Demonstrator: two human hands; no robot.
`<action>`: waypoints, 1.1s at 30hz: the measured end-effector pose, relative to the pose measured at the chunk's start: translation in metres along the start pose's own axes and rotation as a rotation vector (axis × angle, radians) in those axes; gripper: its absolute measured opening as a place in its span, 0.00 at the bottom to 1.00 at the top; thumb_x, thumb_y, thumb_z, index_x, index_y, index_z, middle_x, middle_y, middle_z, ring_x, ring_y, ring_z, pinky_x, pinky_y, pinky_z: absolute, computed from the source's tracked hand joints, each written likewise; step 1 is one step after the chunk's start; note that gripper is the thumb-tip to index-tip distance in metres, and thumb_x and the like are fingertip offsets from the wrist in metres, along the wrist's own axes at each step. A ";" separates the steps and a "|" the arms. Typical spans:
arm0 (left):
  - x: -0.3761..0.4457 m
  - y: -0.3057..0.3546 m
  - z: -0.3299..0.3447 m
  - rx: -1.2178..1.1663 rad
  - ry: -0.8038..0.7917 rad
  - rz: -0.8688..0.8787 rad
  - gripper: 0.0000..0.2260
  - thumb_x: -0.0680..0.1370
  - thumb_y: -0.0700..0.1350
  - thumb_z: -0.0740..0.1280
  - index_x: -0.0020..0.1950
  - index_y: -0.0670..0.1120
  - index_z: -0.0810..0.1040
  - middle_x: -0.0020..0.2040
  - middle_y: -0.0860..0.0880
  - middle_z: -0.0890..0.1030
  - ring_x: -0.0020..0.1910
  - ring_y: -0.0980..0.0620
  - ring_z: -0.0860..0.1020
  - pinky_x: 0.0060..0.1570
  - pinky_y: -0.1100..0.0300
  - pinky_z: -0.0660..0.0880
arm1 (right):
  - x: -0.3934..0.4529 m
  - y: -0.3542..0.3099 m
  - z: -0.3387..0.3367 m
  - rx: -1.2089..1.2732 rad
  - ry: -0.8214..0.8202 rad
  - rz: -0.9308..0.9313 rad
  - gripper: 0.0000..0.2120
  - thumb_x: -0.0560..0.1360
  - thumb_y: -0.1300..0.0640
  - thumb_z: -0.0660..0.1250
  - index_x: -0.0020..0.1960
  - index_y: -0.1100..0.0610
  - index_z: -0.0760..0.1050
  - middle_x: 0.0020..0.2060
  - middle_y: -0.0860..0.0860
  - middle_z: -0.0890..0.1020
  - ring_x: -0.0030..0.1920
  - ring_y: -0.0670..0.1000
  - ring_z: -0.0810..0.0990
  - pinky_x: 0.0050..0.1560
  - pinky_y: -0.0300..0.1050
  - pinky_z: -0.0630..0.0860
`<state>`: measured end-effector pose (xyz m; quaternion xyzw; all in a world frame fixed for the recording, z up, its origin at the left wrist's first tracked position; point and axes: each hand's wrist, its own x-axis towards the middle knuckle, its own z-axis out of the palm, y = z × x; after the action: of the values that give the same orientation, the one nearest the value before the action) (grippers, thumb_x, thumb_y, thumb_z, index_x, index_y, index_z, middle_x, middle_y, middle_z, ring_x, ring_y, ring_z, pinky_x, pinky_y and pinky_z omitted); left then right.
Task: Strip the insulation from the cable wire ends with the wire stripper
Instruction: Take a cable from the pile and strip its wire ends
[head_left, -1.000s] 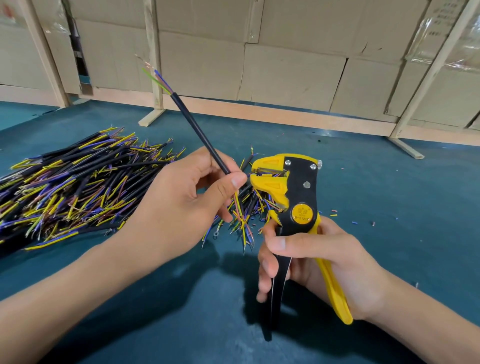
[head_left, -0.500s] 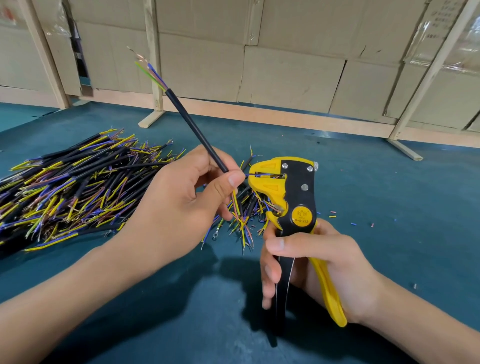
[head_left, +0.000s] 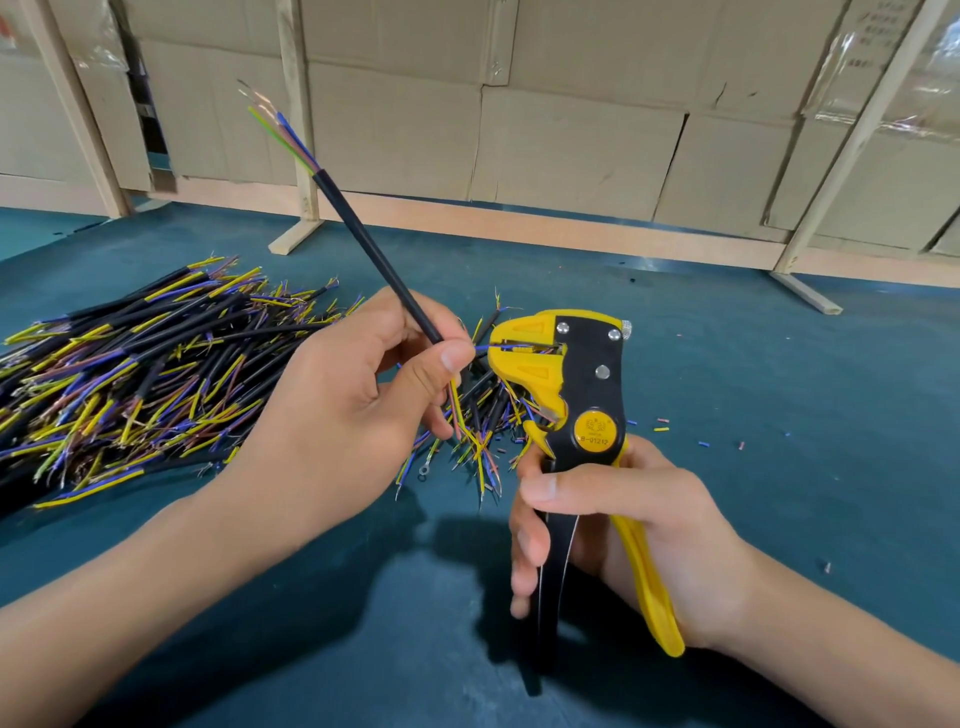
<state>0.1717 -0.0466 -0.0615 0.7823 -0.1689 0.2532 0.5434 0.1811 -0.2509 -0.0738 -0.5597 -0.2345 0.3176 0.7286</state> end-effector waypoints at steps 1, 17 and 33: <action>0.000 0.000 0.000 0.002 0.000 0.002 0.02 0.79 0.46 0.64 0.48 0.49 0.76 0.37 0.47 0.77 0.31 0.48 0.81 0.36 0.57 0.80 | 0.000 0.000 0.001 -0.013 0.015 -0.007 0.05 0.70 0.58 0.71 0.38 0.59 0.77 0.30 0.58 0.77 0.31 0.59 0.79 0.37 0.54 0.80; -0.002 0.004 -0.005 0.213 0.002 0.100 0.03 0.81 0.45 0.66 0.47 0.49 0.76 0.39 0.55 0.78 0.35 0.51 0.82 0.37 0.68 0.74 | -0.004 0.005 0.012 -0.028 0.232 -0.009 0.14 0.60 0.53 0.73 0.30 0.58 0.69 0.22 0.55 0.69 0.20 0.54 0.68 0.24 0.42 0.71; 0.010 -0.014 -0.026 -0.157 0.064 -0.143 0.04 0.76 0.48 0.72 0.45 0.49 0.82 0.36 0.48 0.80 0.30 0.47 0.75 0.23 0.59 0.72 | -0.001 0.003 0.003 0.031 0.435 -0.087 0.08 0.65 0.58 0.71 0.31 0.58 0.74 0.25 0.58 0.71 0.23 0.57 0.72 0.27 0.50 0.76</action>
<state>0.1816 -0.0175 -0.0589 0.7390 -0.1144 0.2248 0.6247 0.1776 -0.2493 -0.0757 -0.5932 -0.0906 0.1610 0.7836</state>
